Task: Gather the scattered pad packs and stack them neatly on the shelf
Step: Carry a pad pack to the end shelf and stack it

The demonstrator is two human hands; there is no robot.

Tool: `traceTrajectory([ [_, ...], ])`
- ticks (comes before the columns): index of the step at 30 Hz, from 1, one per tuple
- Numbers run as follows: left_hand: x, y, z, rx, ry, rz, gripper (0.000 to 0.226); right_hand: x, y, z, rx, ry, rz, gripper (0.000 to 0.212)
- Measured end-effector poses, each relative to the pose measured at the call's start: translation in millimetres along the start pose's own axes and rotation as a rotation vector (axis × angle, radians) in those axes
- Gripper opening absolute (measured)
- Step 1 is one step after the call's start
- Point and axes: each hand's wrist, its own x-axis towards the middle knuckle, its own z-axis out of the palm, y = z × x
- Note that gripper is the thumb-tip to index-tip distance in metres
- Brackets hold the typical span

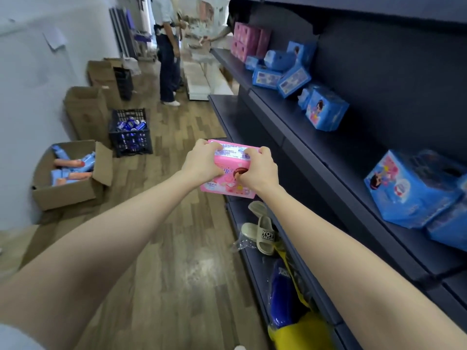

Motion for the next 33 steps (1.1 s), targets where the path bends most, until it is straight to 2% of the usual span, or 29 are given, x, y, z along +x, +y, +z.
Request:
traceTrajectory([
  [21,195,-18,17,0.005,0.185,-0.239,0.065,235,18,31,0.064,-0.145,-0.194,0.049],
  [33,279,-86,-1,0.022,0.209,-0.305,0.064,332,-22,85,0.072,-0.191,-0.244,0.052],
])
